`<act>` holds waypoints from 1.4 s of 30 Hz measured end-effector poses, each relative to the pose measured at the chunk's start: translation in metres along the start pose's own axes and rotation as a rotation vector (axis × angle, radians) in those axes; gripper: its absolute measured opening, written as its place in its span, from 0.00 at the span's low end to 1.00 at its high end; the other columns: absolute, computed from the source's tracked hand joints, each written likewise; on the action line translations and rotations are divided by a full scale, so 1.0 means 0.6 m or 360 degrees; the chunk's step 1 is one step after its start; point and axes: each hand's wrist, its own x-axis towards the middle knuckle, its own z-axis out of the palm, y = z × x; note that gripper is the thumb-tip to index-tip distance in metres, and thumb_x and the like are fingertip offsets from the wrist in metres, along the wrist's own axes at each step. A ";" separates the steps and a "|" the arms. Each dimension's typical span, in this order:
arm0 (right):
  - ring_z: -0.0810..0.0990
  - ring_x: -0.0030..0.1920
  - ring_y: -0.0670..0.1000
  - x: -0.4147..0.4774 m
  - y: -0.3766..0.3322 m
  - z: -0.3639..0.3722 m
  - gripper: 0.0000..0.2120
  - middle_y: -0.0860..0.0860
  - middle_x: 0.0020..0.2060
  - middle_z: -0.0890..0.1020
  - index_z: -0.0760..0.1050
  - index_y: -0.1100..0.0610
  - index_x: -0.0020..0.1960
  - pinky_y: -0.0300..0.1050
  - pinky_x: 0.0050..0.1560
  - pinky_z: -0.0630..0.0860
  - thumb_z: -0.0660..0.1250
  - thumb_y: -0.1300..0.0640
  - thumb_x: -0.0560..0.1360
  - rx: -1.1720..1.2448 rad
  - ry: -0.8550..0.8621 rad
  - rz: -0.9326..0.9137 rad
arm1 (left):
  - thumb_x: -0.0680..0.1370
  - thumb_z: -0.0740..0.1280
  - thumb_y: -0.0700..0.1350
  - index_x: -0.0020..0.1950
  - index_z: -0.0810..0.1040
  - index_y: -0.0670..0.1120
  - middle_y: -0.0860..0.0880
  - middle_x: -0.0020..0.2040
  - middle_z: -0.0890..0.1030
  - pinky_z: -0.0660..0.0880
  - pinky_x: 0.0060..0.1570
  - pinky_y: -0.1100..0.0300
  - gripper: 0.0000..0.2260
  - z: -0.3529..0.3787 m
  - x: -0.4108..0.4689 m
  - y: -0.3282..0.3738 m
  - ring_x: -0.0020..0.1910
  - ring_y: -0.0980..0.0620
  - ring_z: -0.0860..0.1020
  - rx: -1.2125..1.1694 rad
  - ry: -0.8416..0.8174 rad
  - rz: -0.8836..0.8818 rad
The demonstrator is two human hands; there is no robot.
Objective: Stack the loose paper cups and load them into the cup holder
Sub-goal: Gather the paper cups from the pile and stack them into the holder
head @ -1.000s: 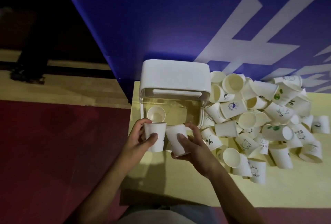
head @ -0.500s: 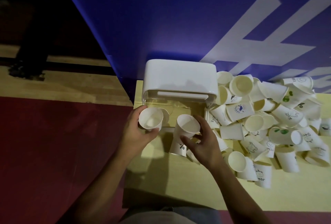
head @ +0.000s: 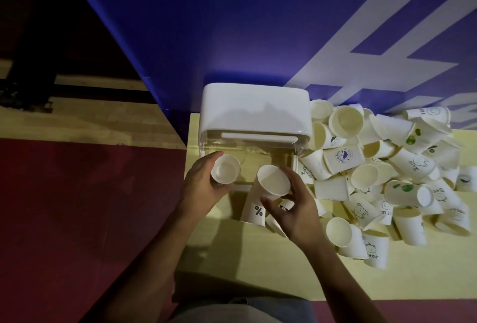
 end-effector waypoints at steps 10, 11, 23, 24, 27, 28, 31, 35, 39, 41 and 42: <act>0.78 0.57 0.38 0.024 -0.032 0.040 0.31 0.33 0.60 0.76 0.69 0.48 0.68 0.31 0.53 0.74 0.81 0.57 0.70 -0.0158 0.0059 -0.0278 | 0.65 0.84 0.48 0.69 0.78 0.47 0.48 0.62 0.83 0.80 0.55 0.46 0.34 0.009 0.018 -0.024 0.60 0.47 0.81 0.0164 -0.0034 0.0019; 0.78 0.58 0.41 0.028 -0.038 0.051 0.31 0.35 0.60 0.76 0.70 0.51 0.68 0.35 0.54 0.76 0.80 0.57 0.71 -0.0153 0.0048 -0.0340 | 0.64 0.84 0.49 0.69 0.77 0.49 0.50 0.62 0.82 0.80 0.56 0.48 0.36 0.007 0.019 -0.023 0.60 0.48 0.81 0.0150 -0.0051 0.0001; 0.77 0.66 0.54 0.088 -0.005 0.146 0.37 0.52 0.69 0.77 0.69 0.57 0.74 0.53 0.62 0.78 0.75 0.41 0.72 -0.0599 -0.0184 -0.0467 | 0.73 0.77 0.47 0.78 0.64 0.59 0.60 0.74 0.71 0.72 0.68 0.57 0.37 -0.039 -0.012 -0.028 0.72 0.61 0.70 -0.0185 -0.0340 -0.0086; 0.75 0.69 0.55 0.090 -0.001 0.148 0.38 0.52 0.72 0.75 0.67 0.55 0.76 0.56 0.64 0.77 0.72 0.38 0.73 -0.0664 -0.0232 -0.0448 | 0.75 0.76 0.47 0.78 0.65 0.58 0.60 0.74 0.71 0.73 0.68 0.58 0.34 -0.040 -0.010 -0.023 0.71 0.61 0.71 -0.0170 -0.0348 -0.0065; 0.71 0.74 0.53 0.091 0.007 0.147 0.34 0.50 0.75 0.72 0.63 0.50 0.80 0.57 0.69 0.74 0.64 0.36 0.79 -0.0744 -0.0249 -0.0363 | 0.80 0.70 0.51 0.78 0.68 0.55 0.59 0.75 0.70 0.72 0.67 0.61 0.26 -0.037 0.000 -0.019 0.71 0.61 0.70 -0.0088 -0.0362 -0.0032; 0.70 0.74 0.53 0.092 0.008 0.147 0.33 0.49 0.76 0.72 0.62 0.49 0.80 0.58 0.69 0.74 0.63 0.36 0.80 -0.0768 -0.0248 -0.0338 | 0.82 0.68 0.51 0.78 0.68 0.54 0.58 0.76 0.69 0.72 0.67 0.61 0.24 -0.034 0.003 -0.020 0.72 0.60 0.70 -0.0053 -0.0355 -0.0024; 0.72 0.73 0.55 0.099 0.008 0.149 0.32 0.50 0.74 0.73 0.61 0.46 0.80 0.59 0.67 0.75 0.61 0.36 0.80 -0.0815 -0.0276 -0.0270 | 0.84 0.65 0.48 0.78 0.69 0.53 0.56 0.76 0.70 0.71 0.63 0.65 0.22 -0.024 0.009 -0.024 0.71 0.58 0.71 0.0063 -0.0308 -0.0023; 0.75 0.69 0.54 0.099 0.014 0.154 0.31 0.50 0.71 0.76 0.61 0.45 0.80 0.58 0.64 0.77 0.61 0.36 0.80 -0.0841 -0.0295 -0.0256 | 0.83 0.67 0.44 0.77 0.70 0.52 0.55 0.76 0.70 0.65 0.56 0.75 0.22 -0.015 0.008 -0.022 0.66 0.61 0.71 0.0145 -0.0277 -0.0057; 0.73 0.72 0.55 0.097 0.013 0.150 0.34 0.50 0.74 0.74 0.56 0.42 0.81 0.59 0.65 0.76 0.59 0.33 0.80 -0.0886 -0.0321 -0.0245 | 0.82 0.68 0.43 0.76 0.71 0.50 0.53 0.76 0.71 0.67 0.58 0.73 0.22 -0.013 0.004 -0.015 0.66 0.59 0.73 0.0119 -0.0257 -0.0062; 0.71 0.74 0.54 0.085 0.007 0.141 0.35 0.50 0.75 0.72 0.53 0.42 0.83 0.57 0.67 0.75 0.58 0.32 0.80 -0.0828 -0.0297 -0.0232 | 0.81 0.68 0.45 0.75 0.73 0.49 0.52 0.75 0.71 0.68 0.57 0.74 0.21 -0.013 0.001 -0.011 0.65 0.60 0.72 0.0114 -0.0189 -0.0031; 0.72 0.73 0.54 0.076 0.006 0.132 0.35 0.51 0.74 0.74 0.54 0.44 0.83 0.55 0.66 0.75 0.59 0.34 0.81 -0.0770 -0.0259 -0.0212 | 0.81 0.68 0.46 0.73 0.74 0.48 0.51 0.74 0.72 0.71 0.57 0.71 0.20 -0.013 -0.001 -0.006 0.66 0.57 0.73 0.0128 -0.0134 0.0006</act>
